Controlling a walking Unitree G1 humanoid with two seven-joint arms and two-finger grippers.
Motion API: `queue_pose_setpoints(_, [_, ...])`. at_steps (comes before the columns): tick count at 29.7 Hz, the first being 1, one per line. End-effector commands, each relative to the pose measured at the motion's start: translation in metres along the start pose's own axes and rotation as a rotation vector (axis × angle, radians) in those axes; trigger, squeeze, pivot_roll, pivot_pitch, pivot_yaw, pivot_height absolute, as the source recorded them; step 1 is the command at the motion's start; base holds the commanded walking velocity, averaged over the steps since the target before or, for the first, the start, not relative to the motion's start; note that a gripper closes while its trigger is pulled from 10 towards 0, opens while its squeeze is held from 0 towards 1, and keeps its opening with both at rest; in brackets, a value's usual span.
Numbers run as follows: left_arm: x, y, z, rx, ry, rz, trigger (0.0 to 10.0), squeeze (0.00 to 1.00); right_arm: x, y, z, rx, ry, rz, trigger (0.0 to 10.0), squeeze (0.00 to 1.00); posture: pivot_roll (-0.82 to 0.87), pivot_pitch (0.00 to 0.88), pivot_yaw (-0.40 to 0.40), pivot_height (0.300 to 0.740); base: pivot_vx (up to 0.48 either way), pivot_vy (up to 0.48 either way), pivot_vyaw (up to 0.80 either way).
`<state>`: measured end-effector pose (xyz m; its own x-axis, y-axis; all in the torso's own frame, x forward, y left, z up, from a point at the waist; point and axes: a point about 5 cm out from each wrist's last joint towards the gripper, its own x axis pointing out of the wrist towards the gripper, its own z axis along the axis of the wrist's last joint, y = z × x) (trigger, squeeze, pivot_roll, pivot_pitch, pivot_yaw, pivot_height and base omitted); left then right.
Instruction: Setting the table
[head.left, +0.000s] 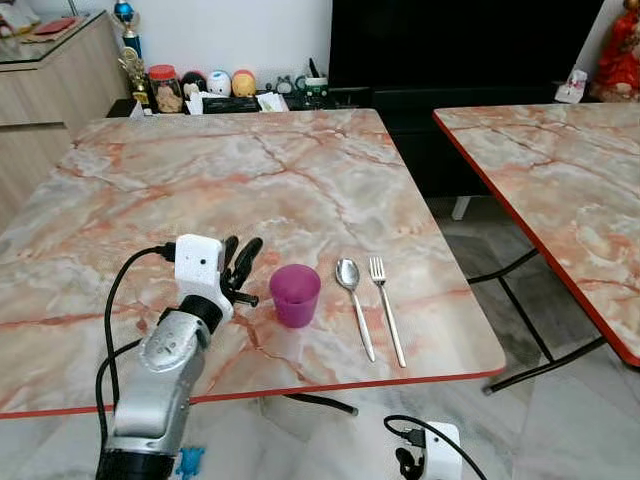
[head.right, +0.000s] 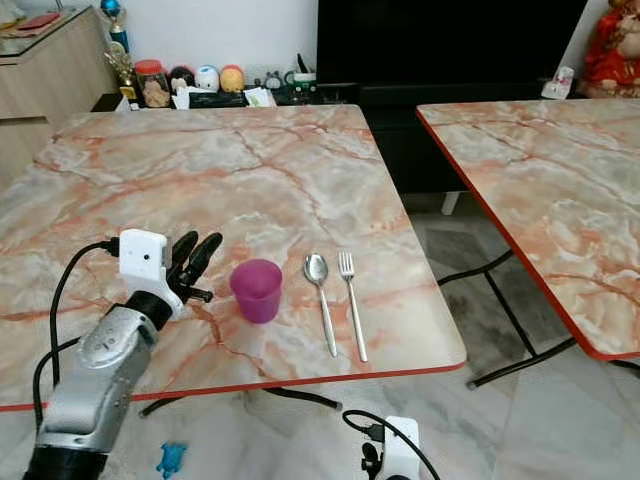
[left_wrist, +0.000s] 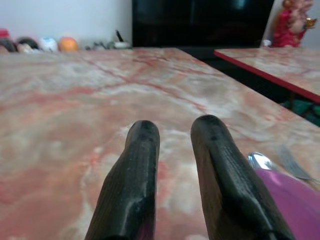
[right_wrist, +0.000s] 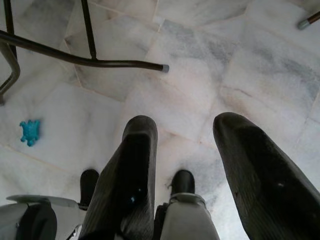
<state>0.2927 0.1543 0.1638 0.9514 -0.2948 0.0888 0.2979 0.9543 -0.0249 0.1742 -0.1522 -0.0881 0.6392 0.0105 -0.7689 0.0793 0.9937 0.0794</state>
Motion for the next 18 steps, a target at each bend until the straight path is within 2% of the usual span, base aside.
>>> queue_pose_setpoints(1, [-0.006, 0.0, 0.003, -0.036, 0.046, -0.046, 10.0, 0.0, -0.001, 0.0, -0.003, -0.012, 0.016, 0.0, 10.0, 0.0, 0.2, 0.0, -0.039, 0.74, 0.0, 0.0, 0.0])
queue_pose_setpoints(3, [-0.008, 0.0, 0.002, -0.043, 0.069, -0.06, 10.0, 0.0, -0.001, -0.001, -0.003, -0.014, 0.018, 0.0, 10.0, 0.0, 0.2, 0.0, -0.039, 0.74, 0.0, 0.0, 0.0])
queue_pose_setpoints(5, [-0.01, -0.004, 0.007, -0.109, 0.11, -0.092, 10.0, 0.0, -0.001, 0.0, -0.005, -0.015, 0.023, 0.002, 10.0, 0.0, 0.2, 0.0, -0.041, 0.74, 0.0, 0.0, 0.0])
queue_pose_setpoints(6, [-0.01, -0.004, 0.007, -0.109, 0.11, -0.092, 10.0, 0.0, -0.001, 0.0, -0.005, -0.015, 0.023, 0.002, 10.0, 0.0, 0.2, 0.0, -0.041, 0.74, 0.0, 0.0, 0.0])
queue_pose_setpoints(8, [-0.005, -0.006, 0.013, -0.15, 0.144, -0.063, 10.0, 0.0, -0.001, 0.001, -0.006, -0.02, 0.028, 0.006, 10.0, 0.0, 0.2, 0.0, -0.044, 0.74, 0.0, 0.0, 0.0])
queue_pose_setpoints(13, [0.003, -0.011, 0.012, -0.168, 0.219, -0.046, 10.0, 0.0, -0.002, 0.003, -0.008, -0.036, 0.031, 0.013, 10.0, 0.0, 0.19, 0.0, -0.041, 0.74, 0.0, 0.0, 0.0])
queue_pose_setpoints(14, [0.004, -0.012, 0.013, -0.167, 0.22, -0.05, 10.0, 0.18, -0.002, 0.004, -0.008, -0.036, 0.032, 0.014, 10.0, 0.0, 0.19, 0.0, -0.041, 0.74, 0.0, 0.0, 0.0])
queue_pose_setpoints(15, [0.004, -0.012, 0.013, -0.167, 0.22, -0.05, 10.0, 0.18, -0.002, 0.004, -0.008, -0.036, 0.032, 0.014, 10.0, 0.0, 0.19, 0.0, -0.041, 0.74, 0.0, 0.0, 0.0])
queue_pose_setpoints(16, [0.007, -0.014, 0.012, -0.176, 0.229, -0.044, 10.0, 1.0, -0.002, 0.004, -0.009, -0.037, 0.033, 0.014, 10.0, 0.0, 0.19, 0.0, -0.042, 0.74, 0.0, 0.0, 0.0])
queue_pose_setpoints(18, [0.011, -0.014, 0.012, -0.169, 0.234, -0.028, 10.0, 1.0, -0.002, 0.005, -0.01, -0.038, 0.036, 0.014, 10.0, 0.0, 0.19, 0.0, -0.041, 0.74, 0.0, 0.0, 0.0])
